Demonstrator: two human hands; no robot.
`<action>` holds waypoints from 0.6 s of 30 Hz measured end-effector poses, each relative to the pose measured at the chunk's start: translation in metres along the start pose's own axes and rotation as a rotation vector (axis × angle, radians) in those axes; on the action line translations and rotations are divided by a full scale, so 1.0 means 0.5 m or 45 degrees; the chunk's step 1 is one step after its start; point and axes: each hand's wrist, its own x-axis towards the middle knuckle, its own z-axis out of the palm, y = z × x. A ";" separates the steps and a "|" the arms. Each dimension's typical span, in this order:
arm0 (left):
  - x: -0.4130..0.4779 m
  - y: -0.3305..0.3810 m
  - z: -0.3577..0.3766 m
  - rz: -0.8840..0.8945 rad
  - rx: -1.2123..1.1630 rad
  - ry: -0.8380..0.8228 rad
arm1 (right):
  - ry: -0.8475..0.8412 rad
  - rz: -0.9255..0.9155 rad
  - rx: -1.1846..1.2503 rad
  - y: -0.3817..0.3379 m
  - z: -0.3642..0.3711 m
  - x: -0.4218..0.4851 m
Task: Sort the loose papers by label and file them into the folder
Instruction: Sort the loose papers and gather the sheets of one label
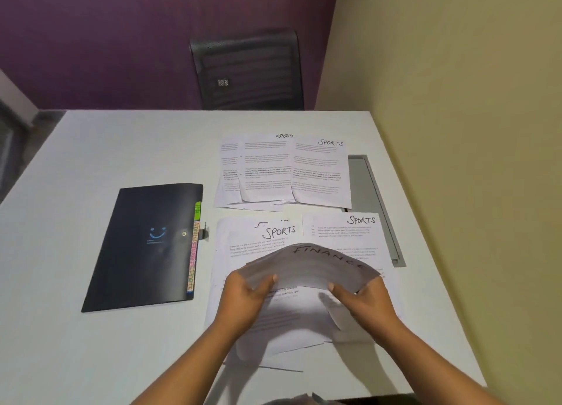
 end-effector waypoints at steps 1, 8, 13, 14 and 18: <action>0.002 -0.007 0.001 -0.027 -0.029 0.002 | -0.014 0.016 -0.025 0.004 -0.002 0.002; 0.012 -0.008 0.008 -0.057 -0.352 -0.048 | 0.035 0.018 -0.116 0.034 -0.039 0.002; 0.048 -0.082 0.022 -0.340 -0.283 0.100 | 0.200 0.137 -0.036 0.068 -0.063 -0.009; 0.055 -0.109 0.022 -0.414 -0.117 0.193 | 0.233 0.191 -0.007 0.076 -0.069 -0.011; 0.061 -0.194 0.014 -0.680 0.476 0.386 | 0.320 0.360 0.095 0.104 -0.093 -0.024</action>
